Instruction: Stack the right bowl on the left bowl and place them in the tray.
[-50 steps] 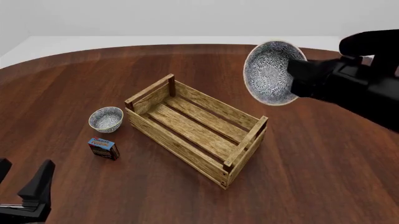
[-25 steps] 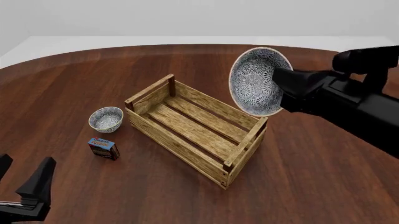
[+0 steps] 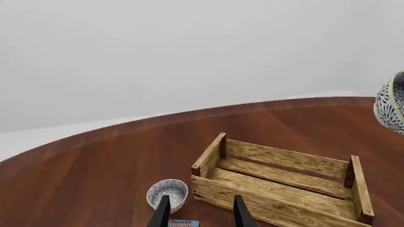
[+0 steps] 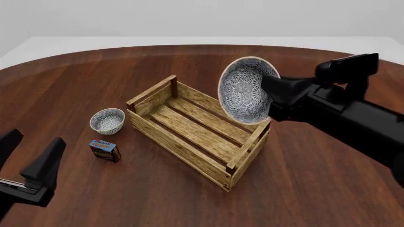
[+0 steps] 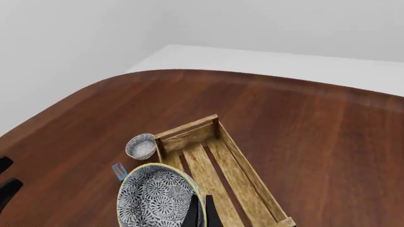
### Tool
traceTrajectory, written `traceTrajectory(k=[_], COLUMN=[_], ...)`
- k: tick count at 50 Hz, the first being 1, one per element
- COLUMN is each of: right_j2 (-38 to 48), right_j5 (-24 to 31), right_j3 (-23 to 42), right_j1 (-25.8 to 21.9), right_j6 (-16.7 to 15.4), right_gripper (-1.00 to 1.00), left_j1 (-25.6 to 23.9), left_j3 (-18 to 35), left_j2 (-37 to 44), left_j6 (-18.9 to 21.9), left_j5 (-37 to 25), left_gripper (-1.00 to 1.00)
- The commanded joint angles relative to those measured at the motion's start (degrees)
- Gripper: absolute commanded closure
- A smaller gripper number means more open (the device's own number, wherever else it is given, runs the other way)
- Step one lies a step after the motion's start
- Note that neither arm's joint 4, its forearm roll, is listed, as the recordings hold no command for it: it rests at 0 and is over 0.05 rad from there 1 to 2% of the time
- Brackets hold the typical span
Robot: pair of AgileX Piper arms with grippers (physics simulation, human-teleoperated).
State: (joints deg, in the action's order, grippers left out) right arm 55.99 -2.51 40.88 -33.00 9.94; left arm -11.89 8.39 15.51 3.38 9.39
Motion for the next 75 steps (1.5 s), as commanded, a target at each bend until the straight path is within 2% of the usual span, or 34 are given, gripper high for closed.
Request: traceTrajectory(k=[1,8,13,20,34,51,75], right_j2=[1.43,1.53,2.00,2.09,2.77,2.73,3.88], right_j5=[-1.44,-1.51,-1.83,-1.87,-2.14,-2.11,-2.61], right_j3=[0.03,-0.01,-0.08,-0.10,-0.08,-0.15,-0.29], right_j1=[-0.34,-0.77,-0.67,-0.65,-0.85,-1.09,-1.57], right_j6=[-0.54,-1.15,-1.18,-1.23,-1.07,-0.86,-0.80], right_gripper=[1.00,1.00,1.00,1.00,1.00,1.00,1.00], left_j1=[-6.24,-9.09,-10.98,-15.56,-21.16,-28.38,-32.48], left_j3=[4.30,6.71,9.43,12.62,18.23,24.78,31.04], left_j2=[5.15,11.15,12.73,19.33,31.91,41.96,49.28], left_j6=[3.00,3.53,3.90,4.01,1.98,-0.17,-1.35], left_j5=[3.04,6.69,6.31,9.61,14.40,14.09,12.70], left_gripper=[-1.00,-1.00,-1.00,-1.00,-1.00,-1.00,-1.00])
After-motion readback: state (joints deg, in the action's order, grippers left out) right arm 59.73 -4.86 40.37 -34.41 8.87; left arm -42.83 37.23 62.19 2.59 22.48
